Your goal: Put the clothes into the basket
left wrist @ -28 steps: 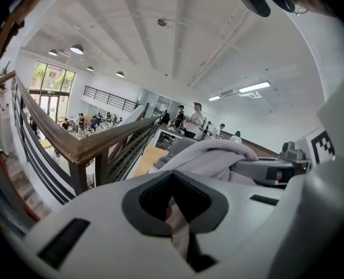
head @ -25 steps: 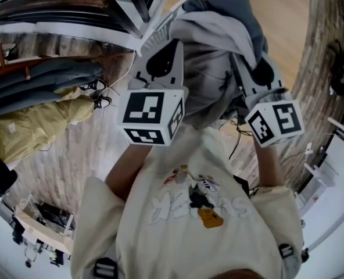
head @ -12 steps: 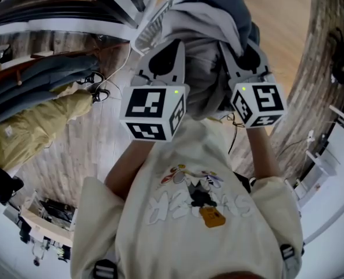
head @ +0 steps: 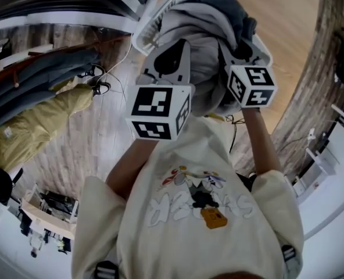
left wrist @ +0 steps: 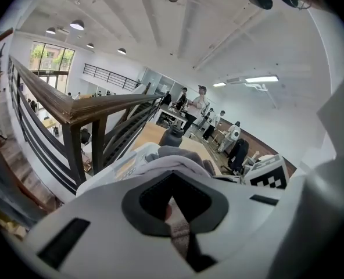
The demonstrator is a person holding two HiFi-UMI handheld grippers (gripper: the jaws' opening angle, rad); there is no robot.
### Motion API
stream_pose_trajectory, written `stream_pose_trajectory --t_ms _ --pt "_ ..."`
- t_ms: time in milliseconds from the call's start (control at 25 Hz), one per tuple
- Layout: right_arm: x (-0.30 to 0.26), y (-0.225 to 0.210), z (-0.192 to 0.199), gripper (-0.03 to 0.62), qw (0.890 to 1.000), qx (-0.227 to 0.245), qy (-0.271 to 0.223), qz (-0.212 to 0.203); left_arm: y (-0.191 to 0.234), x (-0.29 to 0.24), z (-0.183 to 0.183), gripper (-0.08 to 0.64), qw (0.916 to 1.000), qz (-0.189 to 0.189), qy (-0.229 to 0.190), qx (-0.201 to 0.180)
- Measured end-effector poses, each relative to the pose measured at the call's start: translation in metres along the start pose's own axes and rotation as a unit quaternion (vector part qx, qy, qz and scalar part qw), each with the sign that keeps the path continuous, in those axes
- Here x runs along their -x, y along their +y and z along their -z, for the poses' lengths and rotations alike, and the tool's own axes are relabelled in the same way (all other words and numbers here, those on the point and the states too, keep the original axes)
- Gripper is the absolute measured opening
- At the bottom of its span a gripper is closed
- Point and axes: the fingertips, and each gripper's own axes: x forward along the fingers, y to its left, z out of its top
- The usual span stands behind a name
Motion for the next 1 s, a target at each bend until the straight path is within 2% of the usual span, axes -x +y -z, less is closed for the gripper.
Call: stream_pose_trajectory --t_ms 280,440,560,720,880,1000 --pt "-0.034 -0.009 0.027 0.133 0.999 0.019 0.037 0.007 0.006 -0.025 0.014 0.002 1.0000 -0.004 0.009 0.001" --pt "-0.054 -0.016 0.045 0.133 0.998 -0.002 0.057 0.009 0.002 -0.045 0.033 0.002 0.9994 -0.009 0.028 -0.017" --pt "-0.066 -0.021 0.057 0.133 0.997 -0.014 0.071 0.007 -0.005 -0.058 0.044 0.002 0.9987 0.002 0.040 -0.030" --pt "-0.085 -0.024 0.077 0.133 0.994 -0.039 0.097 -0.005 -0.003 -0.076 0.053 0.002 0.9980 0.016 0.059 -0.014" --pt "-0.100 -0.026 0.092 0.133 0.992 -0.041 0.121 -0.011 0.004 -0.075 0.049 0.002 0.9985 0.014 0.051 0.013" --pt "-0.106 -0.025 0.099 0.133 0.990 -0.047 0.134 -0.020 0.004 -0.068 0.046 0.002 0.9988 0.009 0.047 0.013"
